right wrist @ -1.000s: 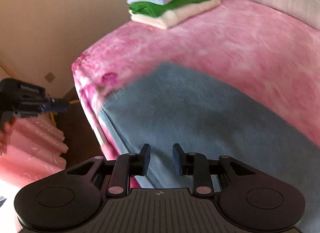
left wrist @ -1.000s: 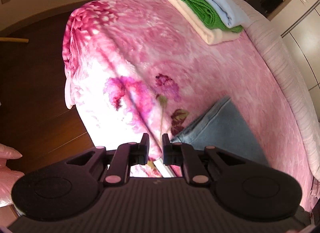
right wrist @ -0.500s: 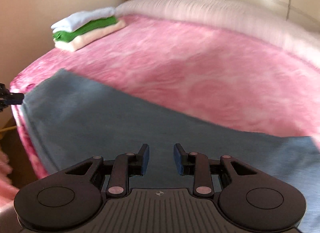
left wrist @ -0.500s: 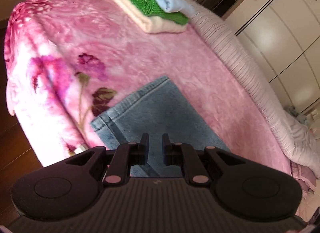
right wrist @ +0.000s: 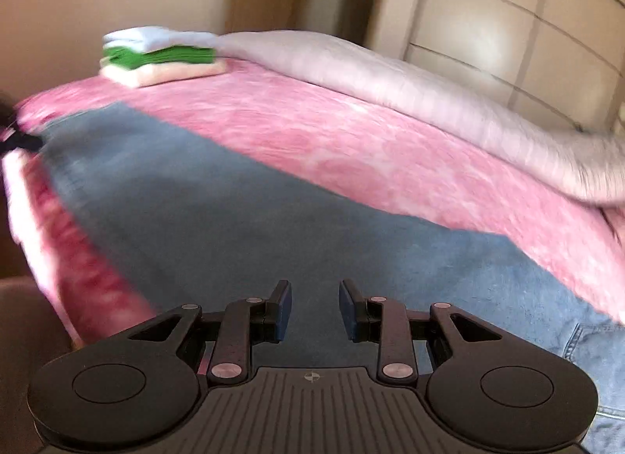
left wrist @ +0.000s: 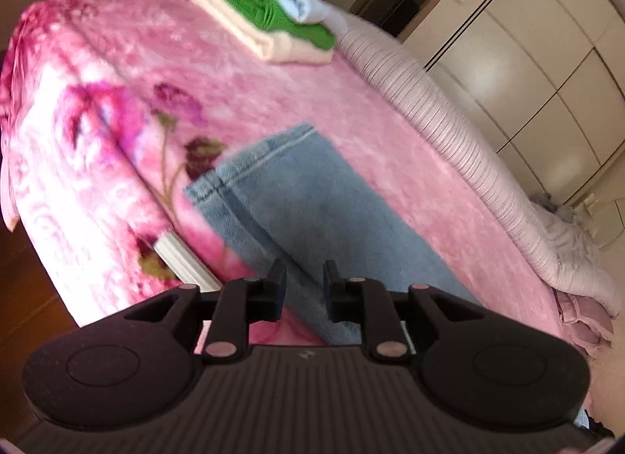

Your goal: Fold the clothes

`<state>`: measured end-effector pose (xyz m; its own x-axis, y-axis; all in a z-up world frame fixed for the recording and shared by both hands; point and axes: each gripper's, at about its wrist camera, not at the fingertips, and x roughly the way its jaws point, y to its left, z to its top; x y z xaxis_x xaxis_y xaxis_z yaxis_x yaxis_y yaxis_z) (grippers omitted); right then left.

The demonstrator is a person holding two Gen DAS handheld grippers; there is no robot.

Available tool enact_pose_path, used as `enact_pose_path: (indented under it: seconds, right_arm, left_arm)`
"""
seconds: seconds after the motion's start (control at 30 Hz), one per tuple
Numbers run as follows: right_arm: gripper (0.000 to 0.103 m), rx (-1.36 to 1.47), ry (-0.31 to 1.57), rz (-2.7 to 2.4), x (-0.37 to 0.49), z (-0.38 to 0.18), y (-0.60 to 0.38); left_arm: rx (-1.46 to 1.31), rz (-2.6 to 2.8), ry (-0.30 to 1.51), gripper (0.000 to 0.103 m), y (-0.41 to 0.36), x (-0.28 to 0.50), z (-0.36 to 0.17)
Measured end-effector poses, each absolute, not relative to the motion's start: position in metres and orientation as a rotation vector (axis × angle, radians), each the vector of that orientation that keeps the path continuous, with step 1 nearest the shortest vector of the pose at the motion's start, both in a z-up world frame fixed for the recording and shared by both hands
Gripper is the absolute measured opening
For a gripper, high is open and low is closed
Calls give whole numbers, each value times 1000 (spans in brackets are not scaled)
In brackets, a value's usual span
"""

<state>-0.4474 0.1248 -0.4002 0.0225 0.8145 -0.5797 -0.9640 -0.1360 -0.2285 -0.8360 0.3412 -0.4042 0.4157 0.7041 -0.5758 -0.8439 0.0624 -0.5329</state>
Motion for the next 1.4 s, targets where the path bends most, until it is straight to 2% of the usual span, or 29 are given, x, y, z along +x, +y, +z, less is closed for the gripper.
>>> enact_pose_path:
  seconds: [0.13, 0.47, 0.57, 0.67, 0.73, 0.93, 1.13, 1.4]
  right_arm:
    - [31, -884, 99, 1497, -477, -413, 114]
    - [31, -1135, -77, 1402, -486, -464, 104]
    - [31, -1079, -57, 1392, -481, -462, 103]
    - [31, -1049, -32, 1372, -469, -461, 103]
    - [31, -1046, -14, 1371, -465, -462, 103]
    - [31, -1070, -37, 1352, -465, -457, 100]
    - [31, -1138, -109, 1323, -471, -464, 96]
    - [31, -1189, -180, 1313, -477, -478, 95]
  left_arm:
    - [-953, 1171, 126, 18, 339, -844, -403]
    - [-1052, 1174, 41, 19, 349, -859, -412]
    - [-1058, 1216, 41, 19, 356, -863, -414]
    - [-893, 1253, 128, 20, 360, -853, -404]
    - [-836, 1254, 162, 28, 367, -849, -402]
    - [-904, 1265, 215, 28, 393, -847, -415]
    - [-839, 1259, 243, 30, 378, -842, -417]
    - [-846, 1241, 204, 34, 380, -843, -420]
